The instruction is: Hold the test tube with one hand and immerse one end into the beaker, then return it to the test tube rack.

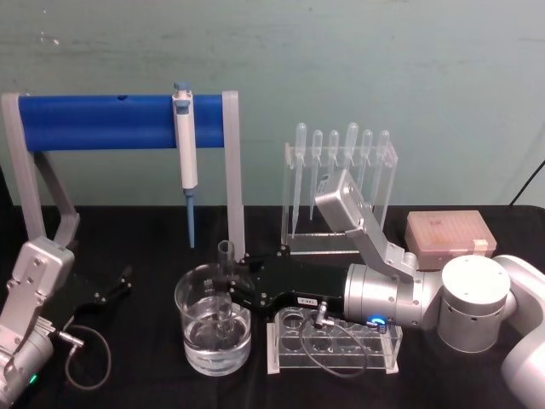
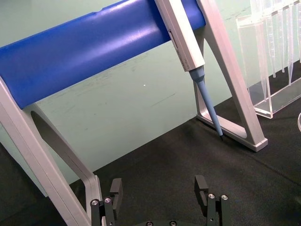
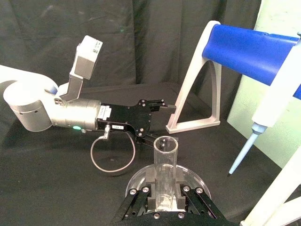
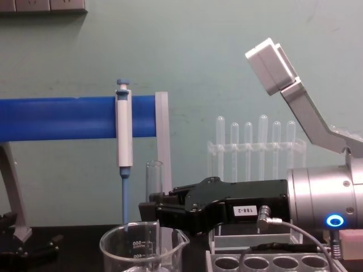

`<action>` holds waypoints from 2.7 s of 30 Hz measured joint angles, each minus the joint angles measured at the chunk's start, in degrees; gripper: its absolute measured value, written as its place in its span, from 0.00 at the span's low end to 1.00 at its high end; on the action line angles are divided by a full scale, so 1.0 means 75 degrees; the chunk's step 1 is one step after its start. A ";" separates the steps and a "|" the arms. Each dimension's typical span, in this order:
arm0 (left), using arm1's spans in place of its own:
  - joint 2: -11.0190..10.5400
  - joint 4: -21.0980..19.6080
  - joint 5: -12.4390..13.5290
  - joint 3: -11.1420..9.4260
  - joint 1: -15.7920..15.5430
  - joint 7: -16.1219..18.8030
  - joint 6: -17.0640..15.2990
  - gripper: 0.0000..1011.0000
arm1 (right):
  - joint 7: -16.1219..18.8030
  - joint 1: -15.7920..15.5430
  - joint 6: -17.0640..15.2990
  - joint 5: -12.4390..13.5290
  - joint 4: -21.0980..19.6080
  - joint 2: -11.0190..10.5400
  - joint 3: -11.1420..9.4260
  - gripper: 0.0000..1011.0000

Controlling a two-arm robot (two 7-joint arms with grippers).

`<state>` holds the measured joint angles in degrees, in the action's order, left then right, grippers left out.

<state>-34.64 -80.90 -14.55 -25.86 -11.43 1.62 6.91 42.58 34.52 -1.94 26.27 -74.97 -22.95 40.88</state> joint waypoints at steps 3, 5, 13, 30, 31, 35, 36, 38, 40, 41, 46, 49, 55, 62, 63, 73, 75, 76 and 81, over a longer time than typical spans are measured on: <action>0.0000 0.0000 0.0000 0.0000 0.0000 0.0000 0.0000 0.99 | -0.0001 0.0002 0.0000 0.0002 -0.0002 -0.0001 0.0001 0.22; -0.0001 0.0000 0.0000 0.0000 0.0000 0.0000 0.0000 0.99 | -0.0002 0.0002 0.0000 0.0004 -0.0003 -0.0002 0.0001 0.22; 0.0000 0.0000 0.0000 0.0000 0.0000 0.0000 0.0000 0.99 | -0.0006 0.0002 0.0000 0.0006 -0.0005 -0.0002 0.0001 0.22; 0.0000 0.0000 0.0000 0.0000 0.0000 0.0000 0.0000 0.99 | -0.0010 0.0002 0.0000 0.0006 -0.0004 -0.0002 0.0002 0.22; 0.0000 0.0000 0.0000 0.0000 0.0001 0.0000 0.0000 0.99 | -0.0009 0.0002 0.0000 0.0006 -0.0005 -0.0003 0.0001 0.22; 0.0000 0.0000 0.0000 0.0000 0.0000 0.0000 0.0000 0.99 | -0.0010 0.0002 0.0000 0.0006 -0.0005 -0.0002 0.0001 0.22; 0.0000 0.0000 0.0000 0.0001 0.0000 0.0000 0.0000 0.99 | -0.0010 0.0002 0.0000 0.0006 -0.0005 -0.0002 0.0002 0.22; -0.0001 0.0000 0.0000 0.0000 0.0000 0.0000 0.0000 0.99 | -0.0010 0.0002 0.0000 0.0006 -0.0005 -0.0002 0.0002 0.22; 0.0000 0.0000 0.0000 0.0000 0.0000 0.0000 0.0000 0.99 | -0.0010 0.0002 0.0000 0.0006 -0.0004 -0.0002 0.0002 0.22; -0.0001 0.0000 0.0000 0.0000 0.0000 0.0000 0.0000 0.99 | -0.0010 0.0002 0.0000 0.0006 -0.0004 -0.0003 0.0002 0.22; 0.0000 0.0000 0.0000 0.0000 0.0000 0.0000 0.0000 0.99 | -0.0010 0.0002 0.0000 0.0006 -0.0004 -0.0002 0.0002 0.22; 0.0000 0.0000 0.0000 0.0000 0.0000 0.0000 0.0000 0.99 | -0.0010 0.0002 0.0000 0.0006 -0.0005 -0.0002 0.0002 0.22; 0.0000 0.0001 0.0000 0.0000 0.0000 0.0000 0.0000 0.99 | -0.0010 0.0002 0.0000 0.0006 -0.0004 -0.0002 0.0002 0.22; 0.0000 0.0001 0.0000 0.0000 0.0000 0.0000 0.0000 0.99 | -0.0010 0.0002 0.0000 0.0006 -0.0004 -0.0003 0.0002 0.22; 0.0000 0.0000 0.0000 0.0001 0.0000 0.0000 0.0000 0.99 | -0.0010 0.0002 0.0000 0.0005 -0.0004 -0.0002 0.0002 0.22; -0.0001 0.0001 0.0000 0.0000 0.0000 0.0000 0.0000 0.99 | -0.0010 0.0002 0.0000 0.0006 -0.0004 -0.0002 0.0002 0.22; 0.0000 0.0000 0.0000 0.0000 0.0000 0.0000 0.0000 0.99 | -0.0010 0.0002 0.0000 0.0006 -0.0004 -0.0002 0.0002 0.22; 0.0000 0.0000 0.0000 0.0000 0.0000 0.0000 0.0000 0.99 | -0.0010 0.0002 0.0000 0.0006 -0.0004 -0.0003 0.0002 0.22; 0.0000 0.0000 0.0000 0.0001 0.0000 0.0000 0.0000 0.99 | -0.0010 0.0002 0.0000 0.0006 -0.0004 -0.0002 0.0002 0.22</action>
<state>-34.65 -80.90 -14.55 -25.86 -11.43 1.62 6.91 42.50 34.54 -1.94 26.32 -75.00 -22.97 40.89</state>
